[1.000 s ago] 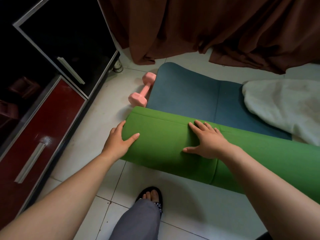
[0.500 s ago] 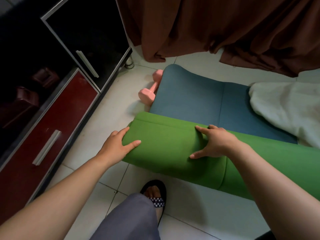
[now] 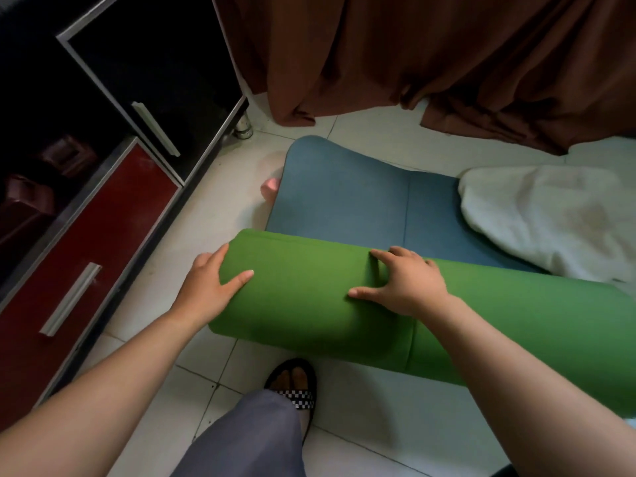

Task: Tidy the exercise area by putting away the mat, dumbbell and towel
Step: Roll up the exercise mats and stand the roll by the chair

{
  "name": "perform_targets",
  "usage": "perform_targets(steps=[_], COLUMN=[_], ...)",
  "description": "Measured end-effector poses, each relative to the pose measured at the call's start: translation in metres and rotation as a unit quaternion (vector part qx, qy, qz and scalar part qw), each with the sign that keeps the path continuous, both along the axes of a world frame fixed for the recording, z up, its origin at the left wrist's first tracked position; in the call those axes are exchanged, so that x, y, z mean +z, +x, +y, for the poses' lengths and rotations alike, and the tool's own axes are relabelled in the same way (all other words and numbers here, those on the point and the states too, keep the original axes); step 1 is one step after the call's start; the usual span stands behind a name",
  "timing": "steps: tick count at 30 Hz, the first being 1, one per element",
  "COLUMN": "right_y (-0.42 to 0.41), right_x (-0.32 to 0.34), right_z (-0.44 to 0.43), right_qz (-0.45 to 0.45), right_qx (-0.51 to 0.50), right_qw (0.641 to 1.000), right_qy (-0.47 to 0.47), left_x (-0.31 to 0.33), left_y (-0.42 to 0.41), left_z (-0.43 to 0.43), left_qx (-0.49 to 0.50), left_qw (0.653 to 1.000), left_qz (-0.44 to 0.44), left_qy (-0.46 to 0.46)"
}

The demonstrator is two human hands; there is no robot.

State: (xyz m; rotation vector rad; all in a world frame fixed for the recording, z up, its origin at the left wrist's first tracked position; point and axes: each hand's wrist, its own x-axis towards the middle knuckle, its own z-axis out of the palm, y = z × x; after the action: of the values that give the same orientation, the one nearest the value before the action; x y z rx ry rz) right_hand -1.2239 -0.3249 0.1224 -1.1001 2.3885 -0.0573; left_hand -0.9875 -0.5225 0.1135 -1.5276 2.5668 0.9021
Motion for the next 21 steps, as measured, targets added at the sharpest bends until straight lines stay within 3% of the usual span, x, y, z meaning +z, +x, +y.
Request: perform_targets(steps=[3,8,14,21], right_y=[-0.006,-0.01,-0.001,0.015], right_x=[-0.004,-0.008,-0.003,-0.006], right_z=[0.003,0.008,0.026,0.031], right_qz=[0.025,0.046,0.038,0.035], right_qx=[-0.048,-0.063,0.024,0.04], right_qw=[0.998,0.995,0.996,0.999], right_qy=[-0.033,-0.07,-0.078,0.003], left_x=[-0.002,-0.007,-0.022,-0.022], left_y=[-0.021,-0.06,-0.079,-0.098], left_z=[0.003,0.035,0.033,0.021], left_qx=[-0.086,-0.273,-0.296,-0.284], left_qw=[0.991,0.956,0.948,0.954], left_qz=[0.021,-0.058,-0.098,-0.085], left_qy=[-0.103,-0.094,-0.061,-0.048])
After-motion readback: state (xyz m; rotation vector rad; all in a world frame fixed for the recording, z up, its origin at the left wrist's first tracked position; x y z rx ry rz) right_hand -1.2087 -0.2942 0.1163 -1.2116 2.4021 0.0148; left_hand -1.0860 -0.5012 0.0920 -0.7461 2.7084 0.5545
